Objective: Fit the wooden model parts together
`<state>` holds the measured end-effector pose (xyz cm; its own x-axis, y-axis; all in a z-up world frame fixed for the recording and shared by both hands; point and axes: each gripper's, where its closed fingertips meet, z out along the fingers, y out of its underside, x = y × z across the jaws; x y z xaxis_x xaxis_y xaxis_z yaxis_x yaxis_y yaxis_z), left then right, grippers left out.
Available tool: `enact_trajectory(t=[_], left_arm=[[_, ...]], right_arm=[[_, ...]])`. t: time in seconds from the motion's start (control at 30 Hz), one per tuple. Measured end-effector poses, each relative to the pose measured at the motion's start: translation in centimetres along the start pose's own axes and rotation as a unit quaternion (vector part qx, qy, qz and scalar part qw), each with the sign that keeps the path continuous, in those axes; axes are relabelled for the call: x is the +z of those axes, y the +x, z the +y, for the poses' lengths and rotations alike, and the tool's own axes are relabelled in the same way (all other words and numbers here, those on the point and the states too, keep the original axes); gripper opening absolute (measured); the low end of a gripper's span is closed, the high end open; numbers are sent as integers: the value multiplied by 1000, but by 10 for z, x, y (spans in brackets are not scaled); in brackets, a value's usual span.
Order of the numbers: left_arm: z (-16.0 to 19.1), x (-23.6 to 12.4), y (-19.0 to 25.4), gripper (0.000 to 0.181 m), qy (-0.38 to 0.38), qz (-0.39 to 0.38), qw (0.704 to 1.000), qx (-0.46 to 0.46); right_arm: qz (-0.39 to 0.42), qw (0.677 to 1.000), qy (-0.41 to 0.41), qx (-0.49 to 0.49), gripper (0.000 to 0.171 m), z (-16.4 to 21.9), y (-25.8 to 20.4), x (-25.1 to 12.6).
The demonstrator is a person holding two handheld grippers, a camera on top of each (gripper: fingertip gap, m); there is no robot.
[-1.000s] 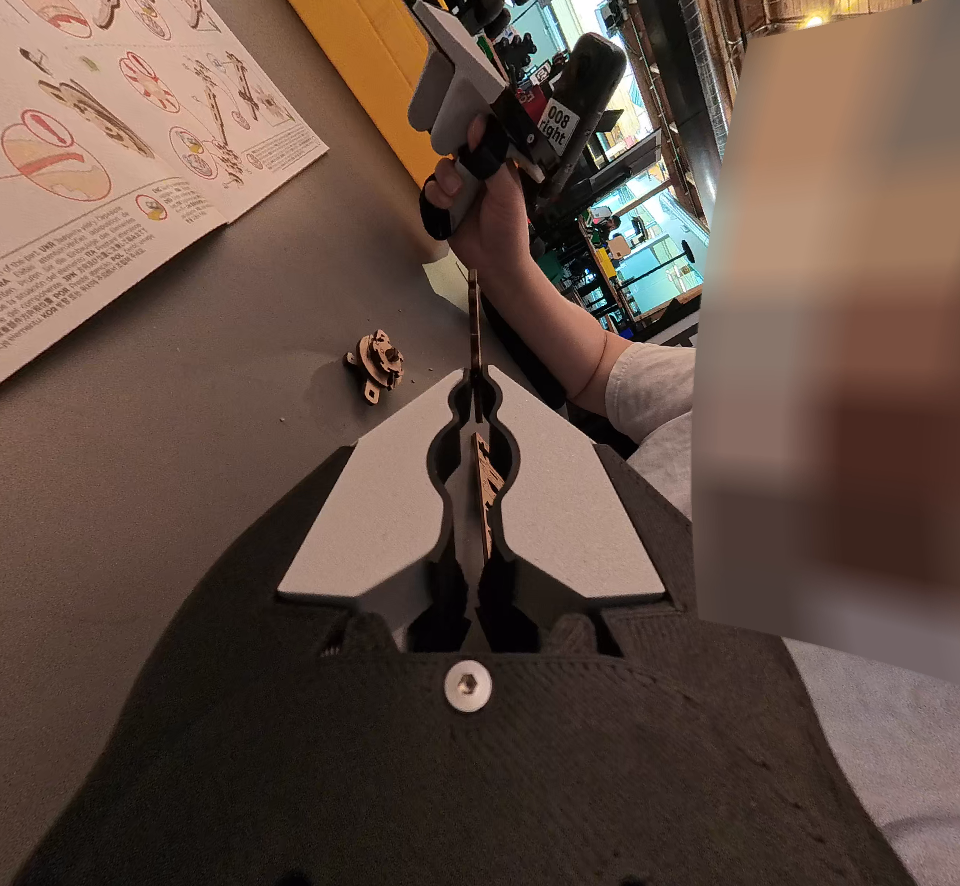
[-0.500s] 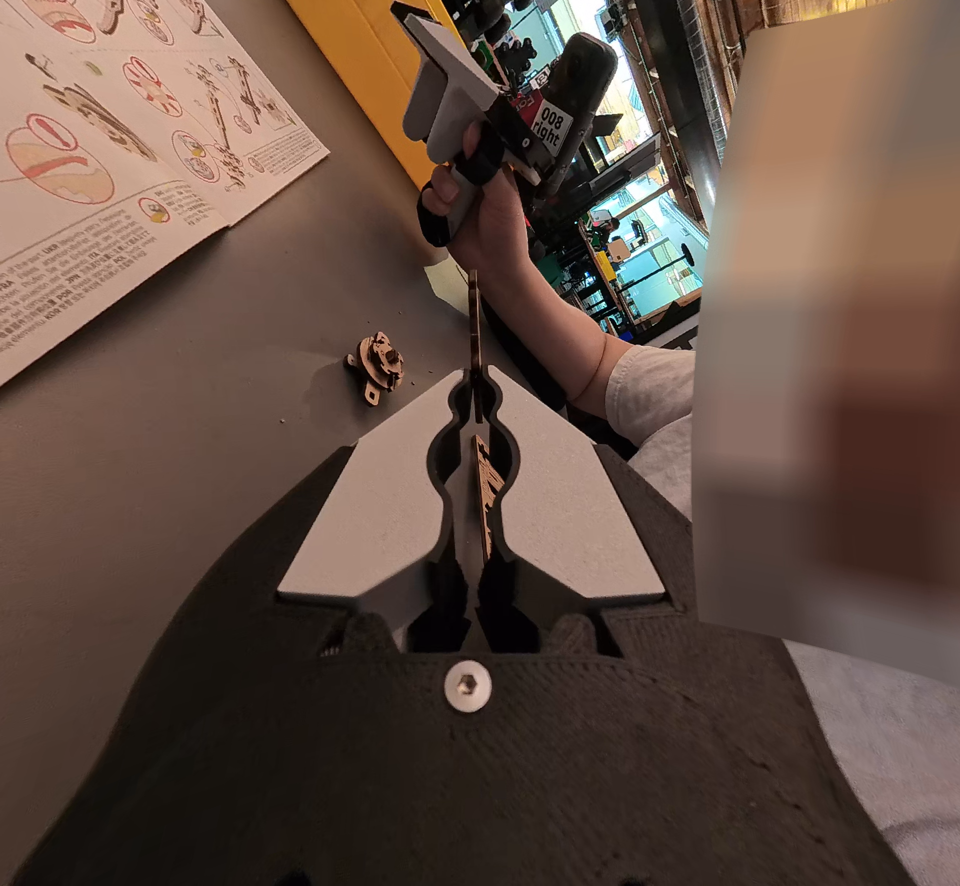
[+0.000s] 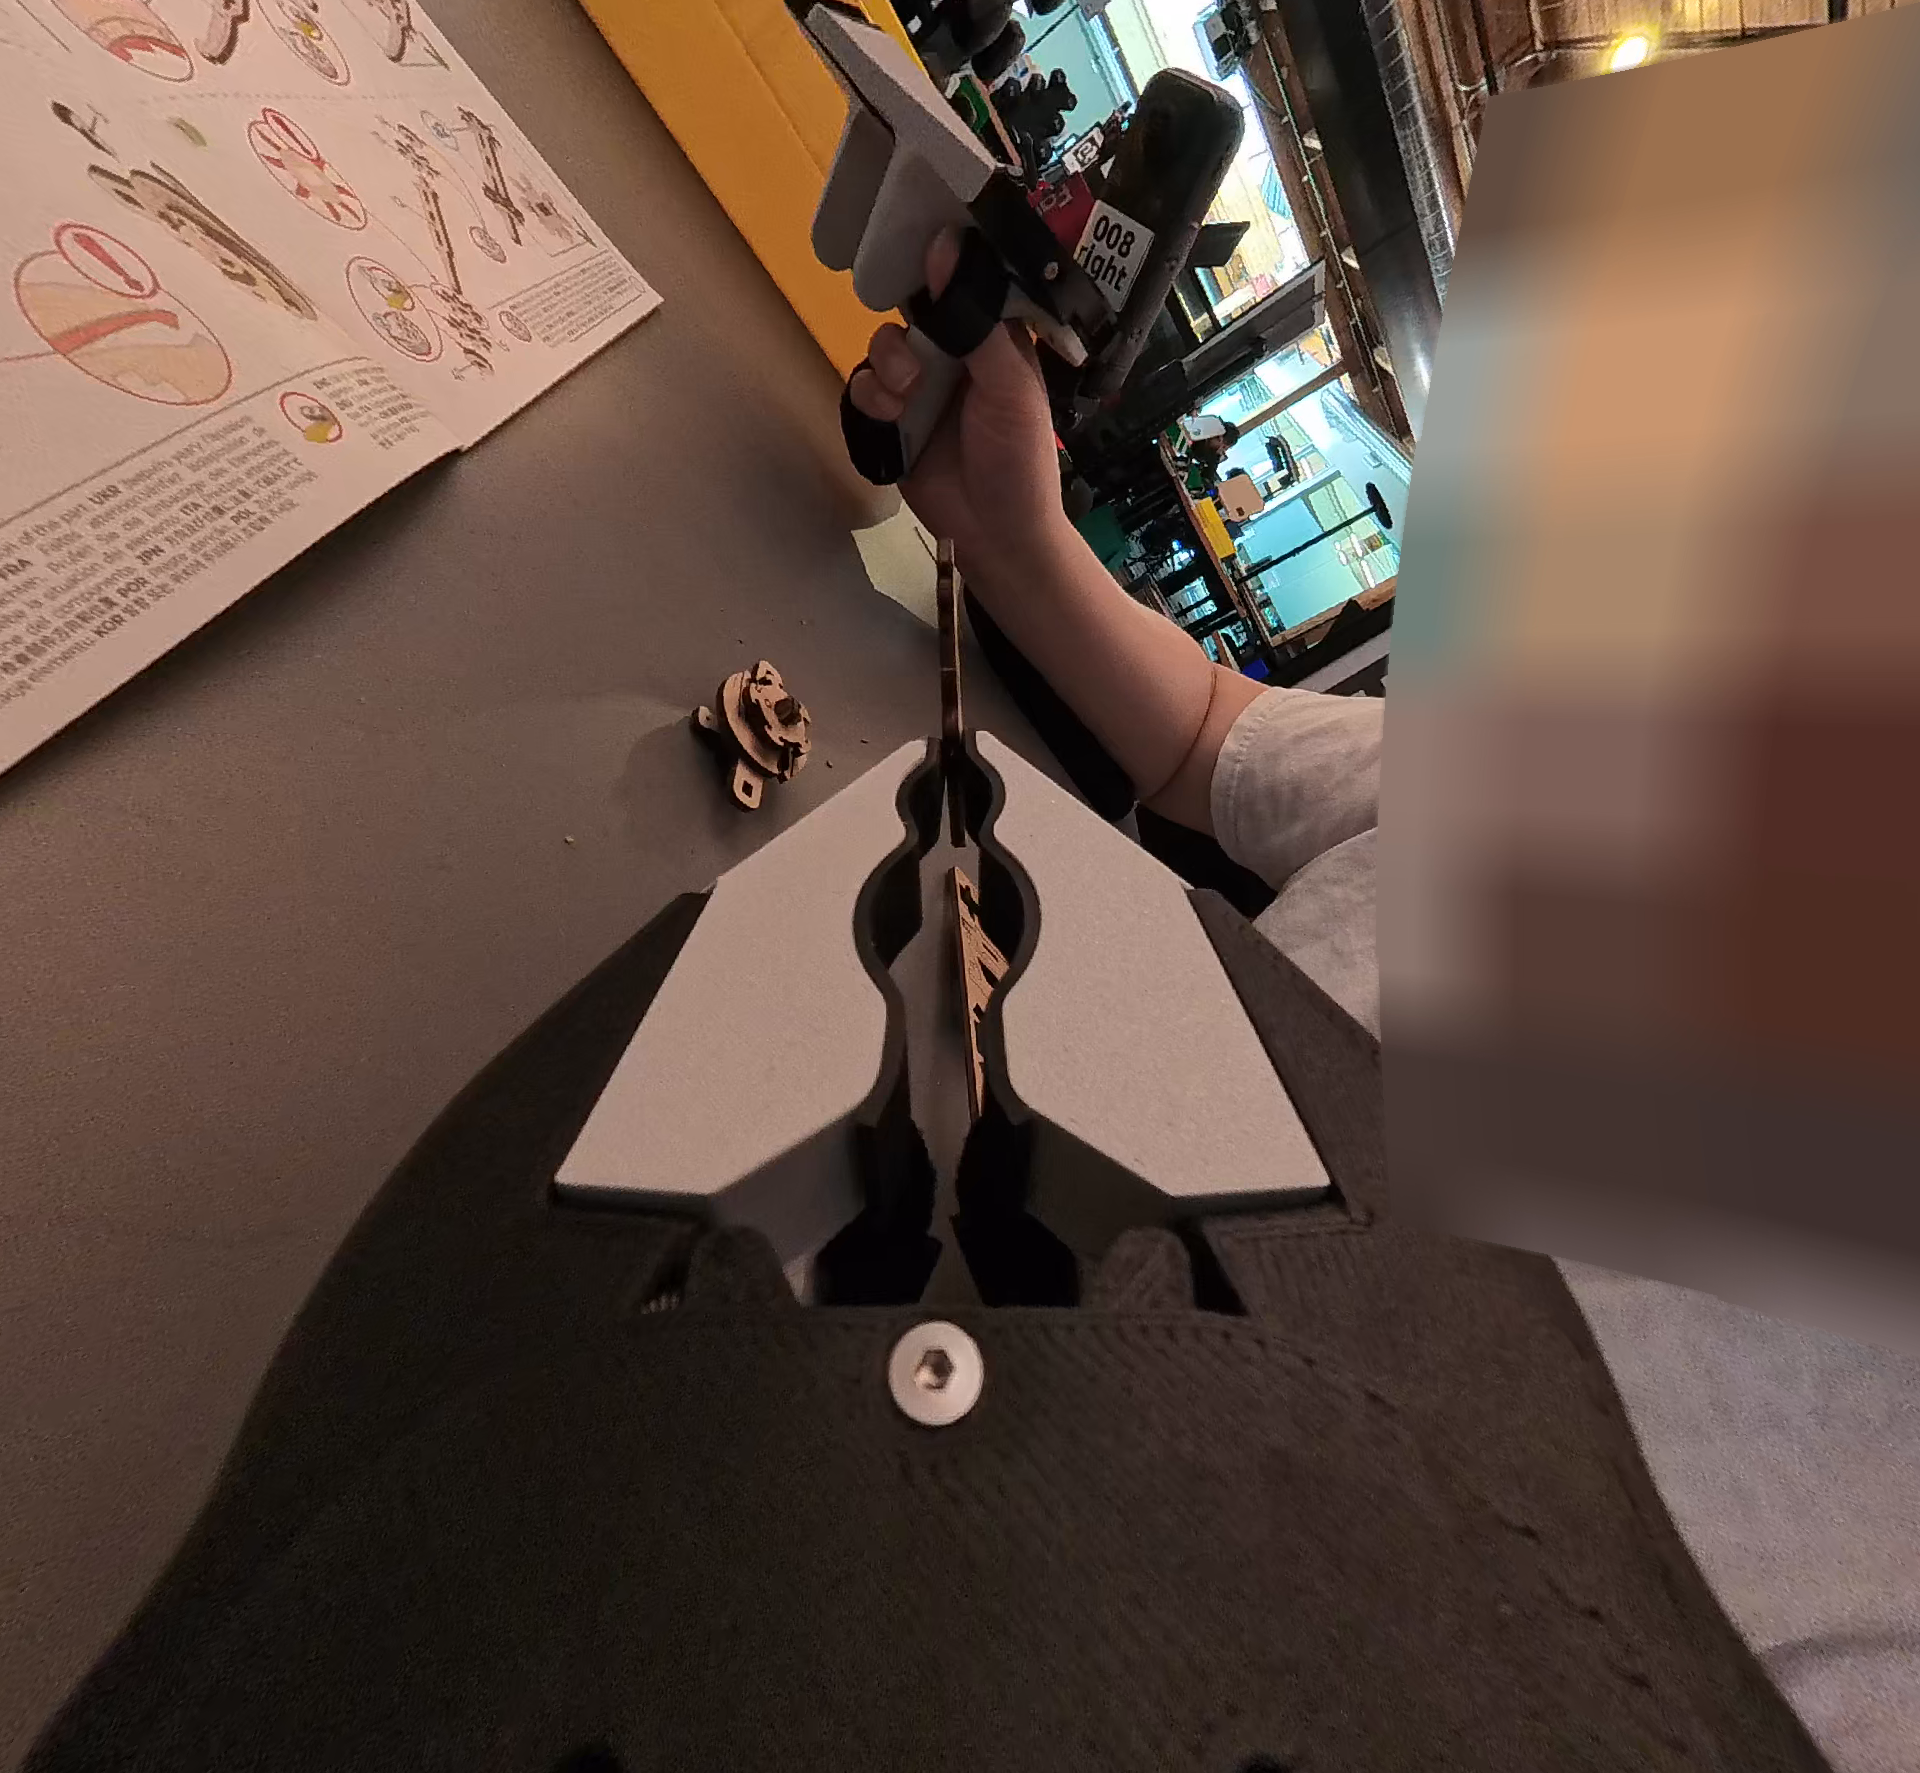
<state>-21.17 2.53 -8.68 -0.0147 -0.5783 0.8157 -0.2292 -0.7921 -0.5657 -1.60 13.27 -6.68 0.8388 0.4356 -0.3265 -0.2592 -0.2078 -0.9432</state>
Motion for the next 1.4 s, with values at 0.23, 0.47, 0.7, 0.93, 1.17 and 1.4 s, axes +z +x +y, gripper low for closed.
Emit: enact_trajectory(t=[0.23,0.47,0.7,0.93,1.17,1.4], left_arm=[[0,1,0,1,-1,-1,1000,1],[-1,0,0,0,1,0,1000,-1],[0,1,1,1,0,0,1000,1],[0,0,0,0,1,1,1000,0],[1,1,-1,1,-5,-1,1000,1],[2,1,-1,1,-4,-1,1000,-1]], right_arm=[[16,994,-104,24,42,38,10,13],[37,979,-203,-7,53,69,15,17],[66,954,-282,-77,57,92,22,14],[74,945,-293,-125,56,94,23,14],[74,943,-294,-138,56,95,19,13],[65,938,-306,-147,56,100,6,11]])
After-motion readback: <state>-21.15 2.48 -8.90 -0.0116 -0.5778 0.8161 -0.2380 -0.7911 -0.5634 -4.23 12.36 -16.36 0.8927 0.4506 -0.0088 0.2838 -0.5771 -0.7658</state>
